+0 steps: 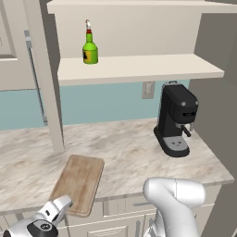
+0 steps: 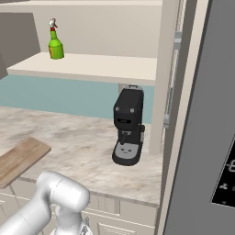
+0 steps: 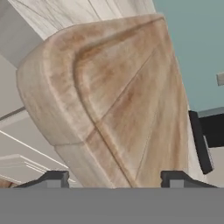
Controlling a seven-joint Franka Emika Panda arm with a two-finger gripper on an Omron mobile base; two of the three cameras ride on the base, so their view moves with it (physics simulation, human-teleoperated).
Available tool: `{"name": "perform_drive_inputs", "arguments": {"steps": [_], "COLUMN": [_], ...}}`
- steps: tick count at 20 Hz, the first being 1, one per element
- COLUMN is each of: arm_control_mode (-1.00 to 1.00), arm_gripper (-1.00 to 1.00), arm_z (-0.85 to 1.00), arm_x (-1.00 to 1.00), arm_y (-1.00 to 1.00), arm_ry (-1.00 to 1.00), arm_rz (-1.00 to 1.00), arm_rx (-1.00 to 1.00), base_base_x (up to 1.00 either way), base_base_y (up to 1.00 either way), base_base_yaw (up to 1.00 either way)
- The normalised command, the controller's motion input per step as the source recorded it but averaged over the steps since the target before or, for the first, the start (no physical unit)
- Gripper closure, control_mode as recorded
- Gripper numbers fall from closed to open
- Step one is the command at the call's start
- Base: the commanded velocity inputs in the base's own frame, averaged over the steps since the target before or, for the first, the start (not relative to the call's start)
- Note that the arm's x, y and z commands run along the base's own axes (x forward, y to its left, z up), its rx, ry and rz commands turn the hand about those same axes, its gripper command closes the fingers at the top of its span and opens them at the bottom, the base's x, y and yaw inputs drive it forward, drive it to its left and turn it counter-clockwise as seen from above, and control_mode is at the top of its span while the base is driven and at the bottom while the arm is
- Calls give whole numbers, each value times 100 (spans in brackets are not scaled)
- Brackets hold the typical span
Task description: Move the cutting board and knife to the sink. Then move spray from the cabinet to the counter.
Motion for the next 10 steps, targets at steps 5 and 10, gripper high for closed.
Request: {"name": "perform_drive_inputs", "arguments": {"steps": [5, 10], "arm_control_mode": [-100, -100], "arm_gripper": [100, 100], "arm_z": [0, 0], "arm_x": [0, 0], "arm_y": [0, 0], "arm_ry": [0, 0], "arm_rz": [0, 0], "arm_rx": [0, 0], "base_base_x": [0, 0], "base_base_y": [0, 0], "base_base_yaw": [0, 0]}}
